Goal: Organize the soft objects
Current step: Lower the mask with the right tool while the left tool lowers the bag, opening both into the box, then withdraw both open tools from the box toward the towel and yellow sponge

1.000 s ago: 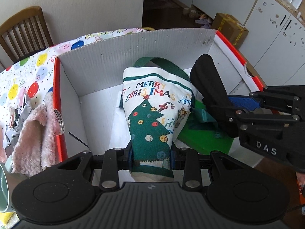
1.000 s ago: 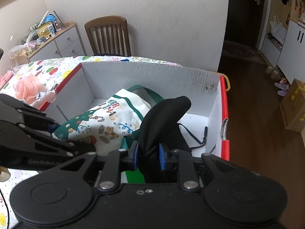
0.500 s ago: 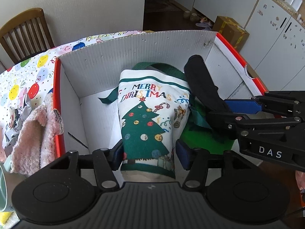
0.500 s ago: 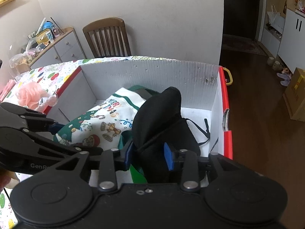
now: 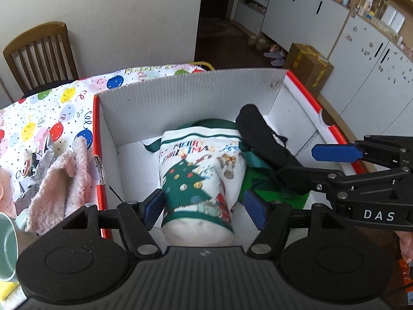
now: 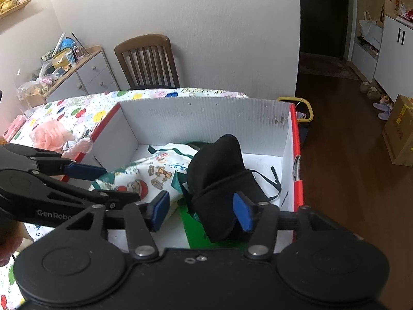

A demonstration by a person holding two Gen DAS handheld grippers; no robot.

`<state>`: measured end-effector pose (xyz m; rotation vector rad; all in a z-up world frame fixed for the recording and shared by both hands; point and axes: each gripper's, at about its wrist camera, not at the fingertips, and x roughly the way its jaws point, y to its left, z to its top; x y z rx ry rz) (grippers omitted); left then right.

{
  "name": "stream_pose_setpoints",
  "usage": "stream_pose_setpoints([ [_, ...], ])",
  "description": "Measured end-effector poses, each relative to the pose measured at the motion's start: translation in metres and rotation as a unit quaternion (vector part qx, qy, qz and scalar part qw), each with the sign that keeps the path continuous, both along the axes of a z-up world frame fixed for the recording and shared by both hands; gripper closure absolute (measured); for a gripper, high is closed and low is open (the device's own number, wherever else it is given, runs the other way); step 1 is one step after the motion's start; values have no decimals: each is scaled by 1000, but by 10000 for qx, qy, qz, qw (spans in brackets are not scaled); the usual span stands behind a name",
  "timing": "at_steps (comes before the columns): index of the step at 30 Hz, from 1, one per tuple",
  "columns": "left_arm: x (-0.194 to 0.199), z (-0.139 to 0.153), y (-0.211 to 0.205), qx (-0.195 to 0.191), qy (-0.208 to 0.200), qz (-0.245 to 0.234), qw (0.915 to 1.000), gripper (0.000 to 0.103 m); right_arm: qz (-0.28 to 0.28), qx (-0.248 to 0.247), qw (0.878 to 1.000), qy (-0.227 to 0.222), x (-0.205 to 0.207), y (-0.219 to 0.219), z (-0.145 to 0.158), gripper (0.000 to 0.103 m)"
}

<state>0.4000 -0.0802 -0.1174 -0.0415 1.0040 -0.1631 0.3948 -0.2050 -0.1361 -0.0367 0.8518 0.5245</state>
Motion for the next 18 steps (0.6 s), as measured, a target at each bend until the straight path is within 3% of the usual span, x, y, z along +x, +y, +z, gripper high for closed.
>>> stream_pose_setpoints([
  [9, -23, 22, 6, -231, -364, -17, 9991, 28, -8, 37, 9998, -202, -18, -1, 18, 37],
  [18, -58, 48, 18, -356, -736, -5, 9966, 21, 110, 193, 9982, -556, -48, 2, 43, 20],
])
